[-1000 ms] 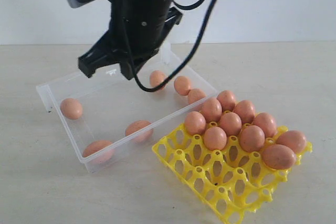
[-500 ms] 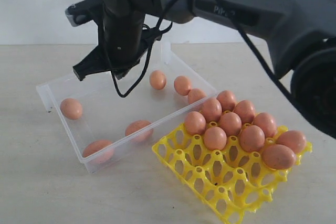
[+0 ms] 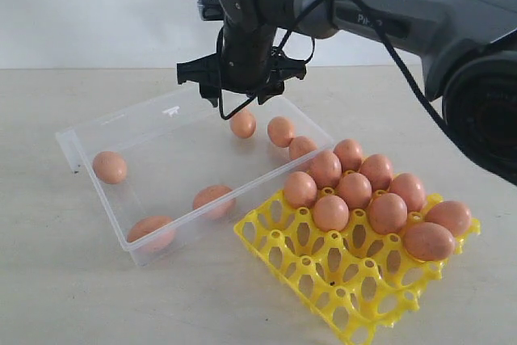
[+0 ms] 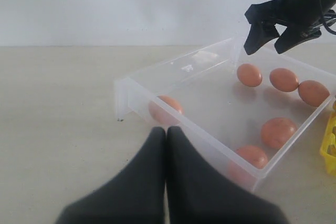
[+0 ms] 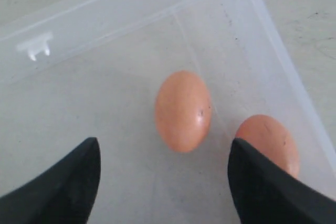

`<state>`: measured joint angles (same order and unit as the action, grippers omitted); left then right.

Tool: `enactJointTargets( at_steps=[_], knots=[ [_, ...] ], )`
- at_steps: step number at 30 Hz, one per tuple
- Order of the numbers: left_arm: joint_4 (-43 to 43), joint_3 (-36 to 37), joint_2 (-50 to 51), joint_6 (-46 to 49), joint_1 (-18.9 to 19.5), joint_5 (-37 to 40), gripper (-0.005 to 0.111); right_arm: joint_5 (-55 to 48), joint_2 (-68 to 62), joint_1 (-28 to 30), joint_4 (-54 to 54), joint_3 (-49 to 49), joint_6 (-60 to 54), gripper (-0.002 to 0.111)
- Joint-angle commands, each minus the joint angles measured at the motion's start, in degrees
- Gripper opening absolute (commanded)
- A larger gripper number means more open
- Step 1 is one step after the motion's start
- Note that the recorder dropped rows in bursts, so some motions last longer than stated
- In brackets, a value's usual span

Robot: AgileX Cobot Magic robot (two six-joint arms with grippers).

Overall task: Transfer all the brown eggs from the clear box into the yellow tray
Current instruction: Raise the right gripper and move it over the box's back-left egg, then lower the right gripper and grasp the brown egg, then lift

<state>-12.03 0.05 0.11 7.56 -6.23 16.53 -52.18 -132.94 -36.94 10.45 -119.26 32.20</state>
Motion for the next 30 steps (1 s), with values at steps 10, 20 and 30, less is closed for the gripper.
enactJointTargets(
  at_steps=[10,20,30],
  knots=[
    [-0.6,-0.1,-0.1,0.0,-0.4,0.1,-0.004,8.3,-5.5,1.1,3.2,-0.7,0.5,0.066],
    [-0.6,-0.1,-0.1,0.0,-0.4,0.1,-0.004,10.8,-8.4,1.1,7.7,-0.7,6.5,0.052],
    [1.0,-0.1,-0.1,0.0,-1.5,0.1,-0.004,6.0,-7.5,1.0,1.8,-0.7,3.3,0.0]
  ],
)
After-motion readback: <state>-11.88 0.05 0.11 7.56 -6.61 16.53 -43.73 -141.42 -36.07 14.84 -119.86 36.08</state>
